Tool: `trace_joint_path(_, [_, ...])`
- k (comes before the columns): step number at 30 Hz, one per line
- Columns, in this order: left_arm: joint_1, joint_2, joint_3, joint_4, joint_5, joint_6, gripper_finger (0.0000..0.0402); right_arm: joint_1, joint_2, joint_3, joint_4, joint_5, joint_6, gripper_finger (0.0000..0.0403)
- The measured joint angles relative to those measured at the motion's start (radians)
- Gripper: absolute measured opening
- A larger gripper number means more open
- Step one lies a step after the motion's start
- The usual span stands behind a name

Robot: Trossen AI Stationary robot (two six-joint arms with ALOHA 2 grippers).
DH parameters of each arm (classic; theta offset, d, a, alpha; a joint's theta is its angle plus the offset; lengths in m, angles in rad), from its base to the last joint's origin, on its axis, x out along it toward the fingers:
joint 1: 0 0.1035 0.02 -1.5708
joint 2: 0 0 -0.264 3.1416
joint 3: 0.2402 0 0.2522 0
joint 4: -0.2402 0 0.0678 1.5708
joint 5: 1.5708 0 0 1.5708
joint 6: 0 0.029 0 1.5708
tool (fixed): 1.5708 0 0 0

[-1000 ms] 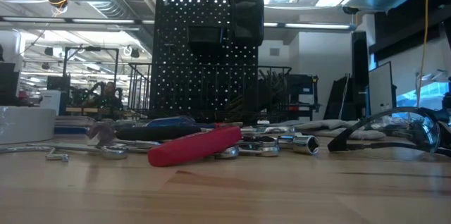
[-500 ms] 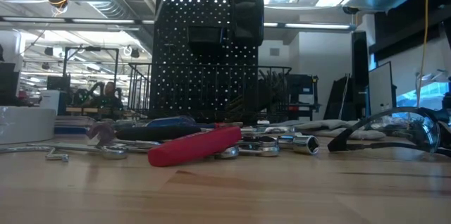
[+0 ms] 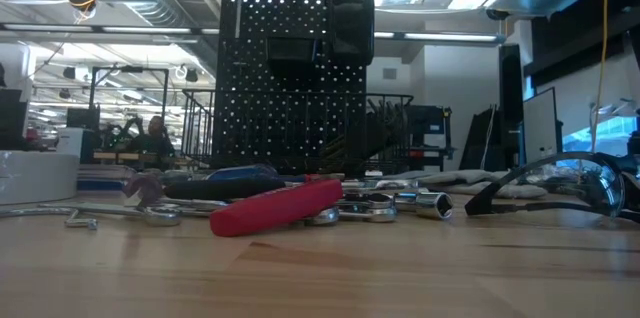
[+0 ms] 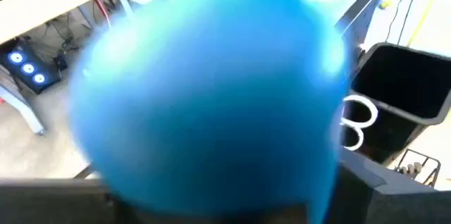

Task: Hang tools onto peg board
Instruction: Hang the blue screwdriver on the peg board, then hang the transparent blue screwdriver on the peg board

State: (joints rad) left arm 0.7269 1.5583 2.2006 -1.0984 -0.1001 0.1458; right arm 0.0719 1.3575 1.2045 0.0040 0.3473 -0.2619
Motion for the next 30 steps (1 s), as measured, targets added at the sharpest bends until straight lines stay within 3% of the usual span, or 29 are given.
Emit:
trace_joint_path(16, [-0.035,-0.152,0.072,0.036,-0.017,0.057,0.0207,0.0,0.0,0.0,0.002,0.0,-0.004,0.0184])
trace_joint_path(20, [-0.139,-0.178,0.072,0.042,-0.014,0.07,0.0207,0.0,0.0,0.0,0.002,0.0,-0.005,0.0184])
trace_joint_path(30, [-0.534,-0.182,0.03,-0.008,-0.011,0.073,0.0208,0.0,0.0,0.0,-0.011,0.0,-0.014,0.0184])
